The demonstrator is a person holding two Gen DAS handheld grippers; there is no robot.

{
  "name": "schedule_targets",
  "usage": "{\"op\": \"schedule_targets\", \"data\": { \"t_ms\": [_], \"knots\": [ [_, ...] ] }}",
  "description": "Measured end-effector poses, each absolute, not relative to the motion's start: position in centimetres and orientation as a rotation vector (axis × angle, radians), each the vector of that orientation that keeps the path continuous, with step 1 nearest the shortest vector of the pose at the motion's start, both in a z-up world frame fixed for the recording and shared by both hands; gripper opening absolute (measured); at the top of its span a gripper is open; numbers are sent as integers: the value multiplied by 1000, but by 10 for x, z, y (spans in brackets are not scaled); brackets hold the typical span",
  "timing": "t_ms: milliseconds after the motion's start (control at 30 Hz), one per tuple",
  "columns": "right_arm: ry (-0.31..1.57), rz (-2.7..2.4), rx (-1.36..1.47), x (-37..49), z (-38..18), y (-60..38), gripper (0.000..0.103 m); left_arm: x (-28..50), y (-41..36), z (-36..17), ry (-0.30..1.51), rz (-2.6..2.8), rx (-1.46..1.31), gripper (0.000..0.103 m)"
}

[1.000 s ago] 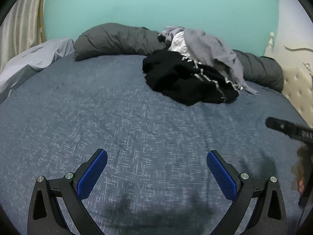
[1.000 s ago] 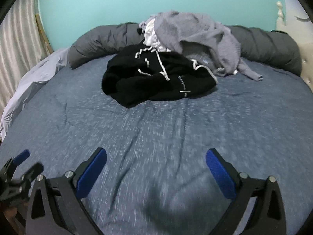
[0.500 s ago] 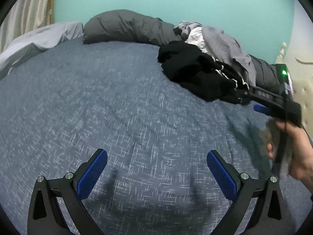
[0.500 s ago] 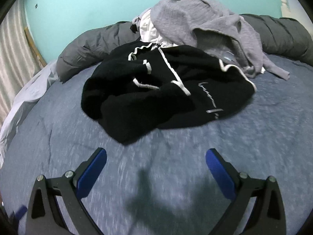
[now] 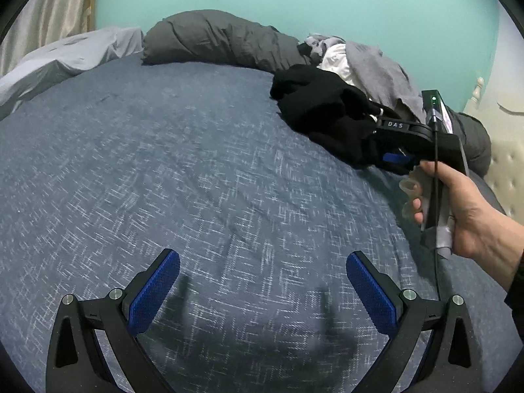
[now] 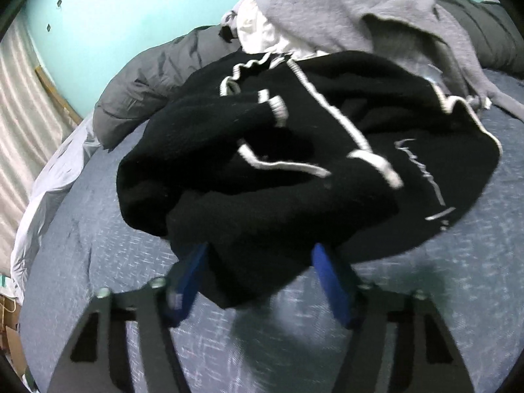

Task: Fold clothes
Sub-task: 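Reach the right gripper to the black hoodie and grasp its hem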

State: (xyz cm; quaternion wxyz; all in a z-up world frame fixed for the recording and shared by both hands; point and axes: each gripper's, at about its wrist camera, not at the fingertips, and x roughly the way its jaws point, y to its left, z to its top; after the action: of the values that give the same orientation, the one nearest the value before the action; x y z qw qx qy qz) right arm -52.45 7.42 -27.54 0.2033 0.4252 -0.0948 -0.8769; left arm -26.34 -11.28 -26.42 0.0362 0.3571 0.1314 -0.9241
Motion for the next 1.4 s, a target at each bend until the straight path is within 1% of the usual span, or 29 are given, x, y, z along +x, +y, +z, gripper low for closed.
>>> {"op": "schedule_targets", "data": {
  "t_ms": [33, 67, 100, 133, 233, 400, 433, 533, 633, 700, 767, 800, 833, 867, 900, 967, 1100, 1233, 1400],
  "knots": [
    [-246, -2450, 1182, -524, -275, 71, 35, -264, -114, -265, 408, -2834, 1101, 103],
    [-224, -2453, 1168, -522, -272, 69, 28, -264, -115, -266, 413, -2829, 1105, 103],
    [-204, -2459, 1149, -518, -269, 67, 17, -264, -116, -266, 411, -2827, 1106, 103],
    [-185, -2465, 1131, -514, -265, 66, 10, -265, -116, -266, 407, -2825, 1106, 103],
    [-141, -2472, 1073, -498, -249, 70, 4, -265, -116, -265, 408, -2827, 1102, 103],
    [-100, -2469, 1000, -465, -215, 89, 2, -260, -114, -257, 394, -2848, 1066, 103],
    [-96, -2469, 983, -456, -208, 95, 0, -259, -114, -255, 393, -2851, 1057, 103],
    [-94, -2474, 924, -421, -187, 122, 0, -254, -116, -249, 403, -2854, 1033, 103],
    [-51, -2491, 988, -406, -186, 145, 0, -252, -117, -245, 411, -2854, 1017, 103],
    [-92, -2476, 1070, -406, -191, 161, 0, -249, -116, -244, 405, -2859, 1018, 103],
    [-159, -2451, 1115, -411, -197, 170, 1, -248, -115, -243, 400, -2858, 1022, 103],
    [-173, -2464, 1134, -415, -200, 169, 7, -247, -115, -243, 402, -2856, 1026, 103],
    [-187, -2482, 1155, -420, -205, 169, 28, -246, -115, -243, 404, -2856, 1030, 103],
    [-217, -2485, 1165, -425, -210, 167, 44, -246, -115, -244, 406, -2854, 1036, 103],
    [-253, -2482, 1170, -429, -215, 165, 65, -247, -115, -244, 399, -2852, 1037, 103],
    [-310, -2471, 1180, -440, -226, 158, 66, -249, -115, -245, 379, -2848, 1036, 103],
    [-273, -2498, 1184, -469, -246, 132, 66, -255, -117, -250, 393, -2832, 1060, 103],
    [-311, -2526, 1172, -499, -258, 114, 66, -261, -118, -258, 379, -2811, 1097, 103],
    [-300, -2533, 1187, -528, -270, 94, 66, -266, -121, -265, 362, -2783, 1131, 103]
  ]
}}
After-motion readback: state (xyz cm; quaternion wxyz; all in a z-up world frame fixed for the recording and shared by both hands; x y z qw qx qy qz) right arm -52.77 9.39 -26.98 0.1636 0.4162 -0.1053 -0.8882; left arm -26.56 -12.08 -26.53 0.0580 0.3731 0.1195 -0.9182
